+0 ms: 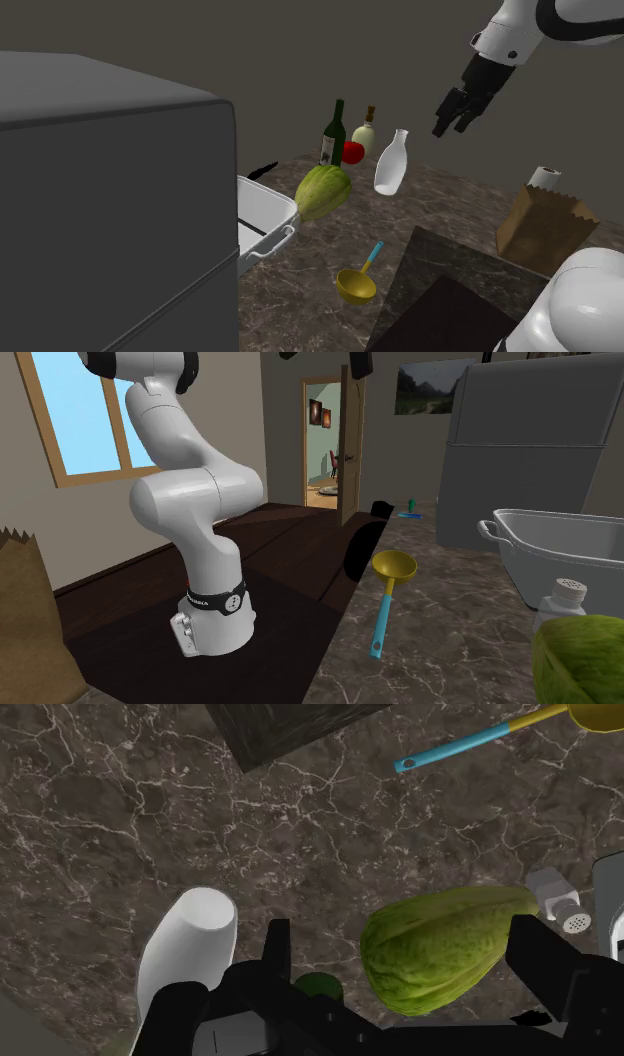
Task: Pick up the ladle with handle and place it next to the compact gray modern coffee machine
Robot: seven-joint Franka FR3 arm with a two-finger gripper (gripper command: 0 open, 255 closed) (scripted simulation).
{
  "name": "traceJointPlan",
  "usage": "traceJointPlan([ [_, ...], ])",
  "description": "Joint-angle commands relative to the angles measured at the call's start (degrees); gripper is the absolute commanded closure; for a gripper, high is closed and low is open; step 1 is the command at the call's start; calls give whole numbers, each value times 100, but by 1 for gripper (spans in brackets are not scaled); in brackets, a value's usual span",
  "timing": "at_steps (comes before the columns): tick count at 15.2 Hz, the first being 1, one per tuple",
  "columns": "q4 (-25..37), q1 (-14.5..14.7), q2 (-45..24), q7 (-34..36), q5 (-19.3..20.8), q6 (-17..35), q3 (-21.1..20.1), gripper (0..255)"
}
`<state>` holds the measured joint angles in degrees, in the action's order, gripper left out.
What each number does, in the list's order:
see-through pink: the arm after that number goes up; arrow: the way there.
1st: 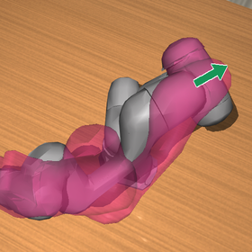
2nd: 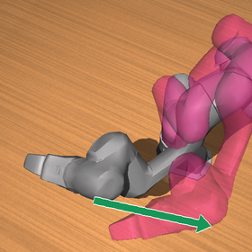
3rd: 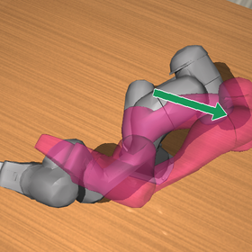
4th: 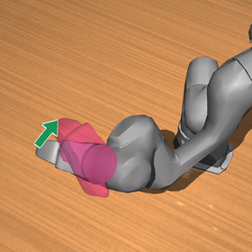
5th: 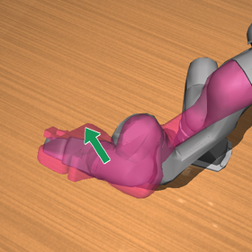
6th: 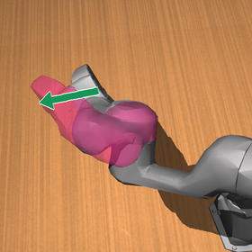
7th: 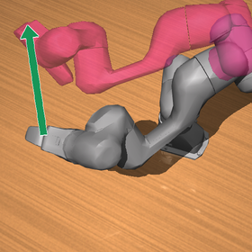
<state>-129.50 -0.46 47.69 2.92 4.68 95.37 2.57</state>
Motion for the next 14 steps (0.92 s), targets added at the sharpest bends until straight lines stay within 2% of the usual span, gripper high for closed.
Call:
traceJointPlan([
  [1,0,0,0,0,0,0,0,0],
  [8,-1407,-373,539,1775,-618,587,-572,0],
  [14,-2376,-528,744,3331,-1381,1190,-1233,0],
])
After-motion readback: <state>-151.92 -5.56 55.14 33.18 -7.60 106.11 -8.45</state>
